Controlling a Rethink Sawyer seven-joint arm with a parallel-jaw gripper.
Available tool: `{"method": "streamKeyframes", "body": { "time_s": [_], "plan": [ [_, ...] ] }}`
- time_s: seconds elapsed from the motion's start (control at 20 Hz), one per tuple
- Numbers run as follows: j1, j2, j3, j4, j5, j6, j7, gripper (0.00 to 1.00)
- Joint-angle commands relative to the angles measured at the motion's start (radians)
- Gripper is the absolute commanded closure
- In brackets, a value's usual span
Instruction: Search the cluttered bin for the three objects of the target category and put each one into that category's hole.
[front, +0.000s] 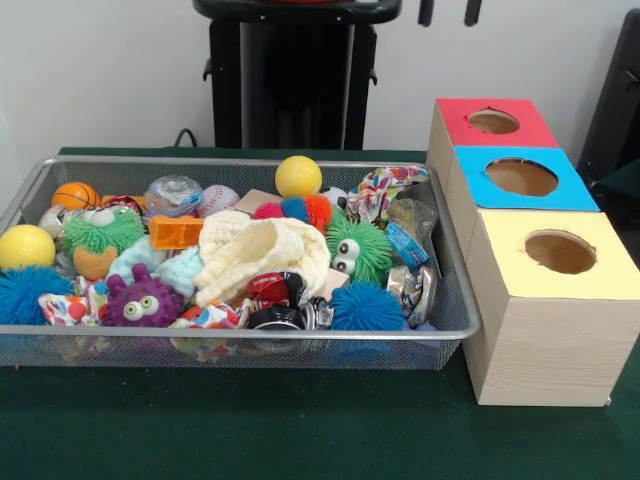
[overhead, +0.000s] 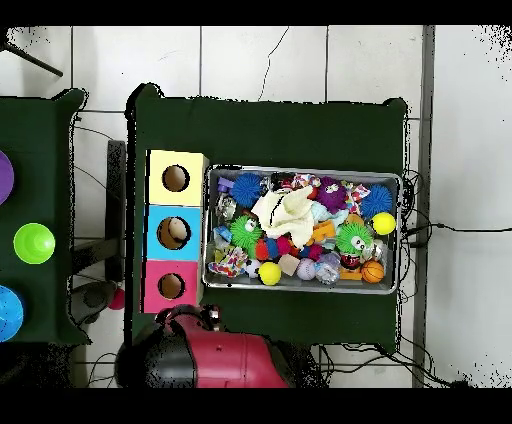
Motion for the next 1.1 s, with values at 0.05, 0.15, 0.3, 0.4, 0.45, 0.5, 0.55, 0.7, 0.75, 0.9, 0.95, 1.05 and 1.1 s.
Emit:
{"method": "streamKeyframes", "body": {
  "time_s": [0.05, 0.15, 0.3, 0.4, 0.45, 0.5, 0.55, 0.7, 0.75, 0.9, 0.95, 1.05, 1.1],
  "plan": [
    [-0.126, 0.115, 0.092, -0.021, -0.08, -0.115, -0.03, 0.0],
    [-0.155, 0.14, 0.105, -0.026, -0.095, -0.139, -0.036, 0.0],
    [-0.174, 0.167, 0.11, -0.033, -0.128, -0.162, -0.028, 0.0],
    [-0.183, 0.182, 0.109, -0.034, -0.145, -0.175, -0.011, 0.0],
    [-0.184, 0.194, 0.102, -0.031, -0.155, -0.193, 0.008, 0.0],
    [-0.183, 0.197, 0.099, -0.028, -0.163, -0.202, 0.018, 0.0],
    [-0.182, 0.203, 0.096, -0.021, -0.169, -0.217, 0.029, 0.0],
    [-0.172, 0.219, 0.079, -0.007, -0.188, -0.254, 0.064, 0.0],
    [-0.166, 0.227, 0.068, -0.003, -0.194, -0.269, 0.079, 0.0],
    [-0.158, 0.233, 0.058, 0.008, -0.2, -0.284, 0.1, 0.0],
    [-0.161, 0.236, 0.055, 0.012, -0.195, -0.292, 0.11, 0.0],
    [-0.171, 0.24, 0.057, 0.023, -0.176, -0.301, 0.128, 0.0],
    [-0.172, 0.239, 0.057, 0.024, -0.171, -0.303, 0.133, 0.0]
  ]
}}
